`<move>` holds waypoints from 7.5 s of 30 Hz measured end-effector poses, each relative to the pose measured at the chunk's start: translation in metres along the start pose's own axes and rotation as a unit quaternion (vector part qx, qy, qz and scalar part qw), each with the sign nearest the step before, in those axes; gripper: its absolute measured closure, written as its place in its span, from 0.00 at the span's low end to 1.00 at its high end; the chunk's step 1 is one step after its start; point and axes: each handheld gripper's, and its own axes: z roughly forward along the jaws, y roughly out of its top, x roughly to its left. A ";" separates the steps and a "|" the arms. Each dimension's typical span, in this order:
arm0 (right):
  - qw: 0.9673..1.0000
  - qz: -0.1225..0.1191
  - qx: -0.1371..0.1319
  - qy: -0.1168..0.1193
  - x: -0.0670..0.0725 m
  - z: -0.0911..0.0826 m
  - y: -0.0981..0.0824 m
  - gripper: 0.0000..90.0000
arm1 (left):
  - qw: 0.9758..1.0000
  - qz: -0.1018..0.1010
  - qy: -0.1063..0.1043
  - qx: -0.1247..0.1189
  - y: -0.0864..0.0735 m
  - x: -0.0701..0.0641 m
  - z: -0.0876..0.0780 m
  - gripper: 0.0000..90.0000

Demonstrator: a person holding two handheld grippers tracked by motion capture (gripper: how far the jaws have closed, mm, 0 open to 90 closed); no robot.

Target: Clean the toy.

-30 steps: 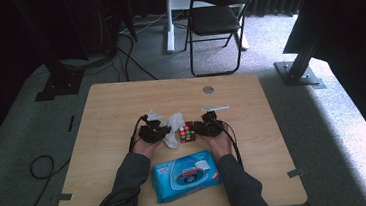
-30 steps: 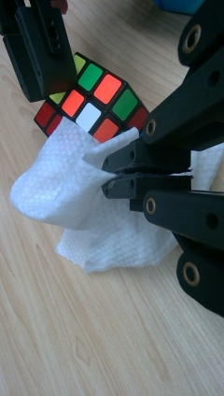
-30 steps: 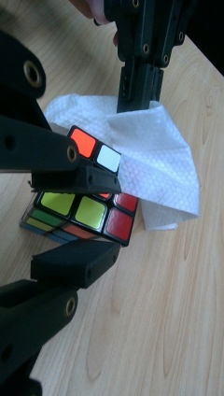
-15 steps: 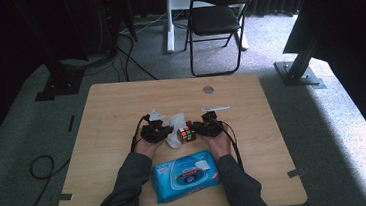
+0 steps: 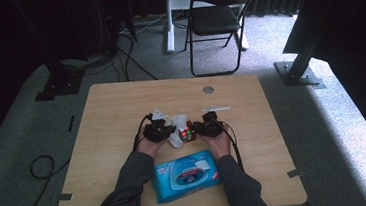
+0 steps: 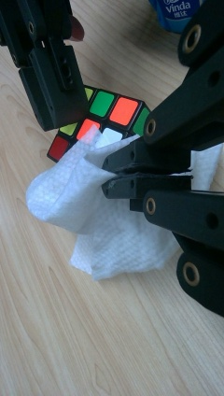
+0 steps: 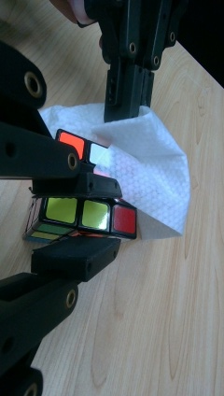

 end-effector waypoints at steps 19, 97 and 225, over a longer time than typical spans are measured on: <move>1.000 -0.004 0.005 -0.002 0.001 0.000 0.001 0.78 | 1.000 0.002 -0.007 0.019 0.005 0.003 0.010 0.97; 1.000 0.007 -0.002 -0.011 0.004 0.000 -0.001 0.78 | 0.999 0.020 -0.018 0.022 -0.002 -0.007 0.005 0.97; 1.000 0.012 -0.009 -0.011 0.003 0.000 -0.003 0.78 | 0.998 0.019 -0.026 0.059 -0.015 0.012 0.000 0.98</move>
